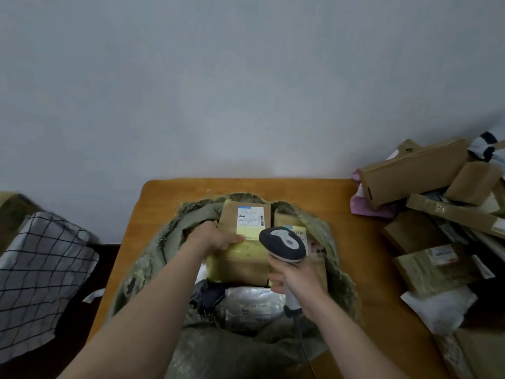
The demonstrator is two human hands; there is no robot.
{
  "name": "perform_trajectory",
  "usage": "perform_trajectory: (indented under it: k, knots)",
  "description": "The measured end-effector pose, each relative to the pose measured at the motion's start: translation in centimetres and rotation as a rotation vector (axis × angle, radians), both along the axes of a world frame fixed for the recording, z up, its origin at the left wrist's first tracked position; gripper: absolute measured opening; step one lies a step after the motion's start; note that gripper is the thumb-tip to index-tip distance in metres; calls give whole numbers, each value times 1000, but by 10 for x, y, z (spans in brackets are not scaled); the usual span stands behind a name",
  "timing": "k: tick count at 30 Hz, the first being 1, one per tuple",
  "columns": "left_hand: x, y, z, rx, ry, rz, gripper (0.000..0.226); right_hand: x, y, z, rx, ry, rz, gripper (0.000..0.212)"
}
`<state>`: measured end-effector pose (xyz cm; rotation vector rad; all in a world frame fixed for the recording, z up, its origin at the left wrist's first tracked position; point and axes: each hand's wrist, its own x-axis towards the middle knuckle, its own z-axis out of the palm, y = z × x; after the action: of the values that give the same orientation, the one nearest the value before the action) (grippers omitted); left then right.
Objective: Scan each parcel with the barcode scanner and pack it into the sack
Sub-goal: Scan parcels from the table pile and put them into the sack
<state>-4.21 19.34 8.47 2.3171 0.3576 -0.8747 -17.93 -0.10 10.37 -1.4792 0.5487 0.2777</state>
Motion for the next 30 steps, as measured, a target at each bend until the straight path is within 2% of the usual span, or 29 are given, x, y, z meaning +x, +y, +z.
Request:
perform_trajectory:
  k: [5,9,14,19,22,24,28,30]
  knots:
    - [9,0,-11,40,-166,-115,86,9,12,-7,80,15,-2,35]
    - [16,-2,-15,3,-282,-115,95,19,15,-13,59,-7,-48,26]
    - [14,1,-23,-75,-239,-147,103,29,9,-24,48,9,-90,25]
    - [11,7,-23,-66,-165,-158,115,22,7,-30,67,59,-87,47]
    - [7,3,-22,-68,-164,-177,112,19,7,-28,85,62,-76,41]
    - [2,-2,-20,-6,-201,-217,107,15,6,-26,86,48,-72,37]
    - [-13,-18,-10,197,-322,-285,77,3,-3,-24,96,26,-137,31]
    - [-27,-31,-3,247,-396,-280,71,-6,-13,-22,98,14,-185,26]
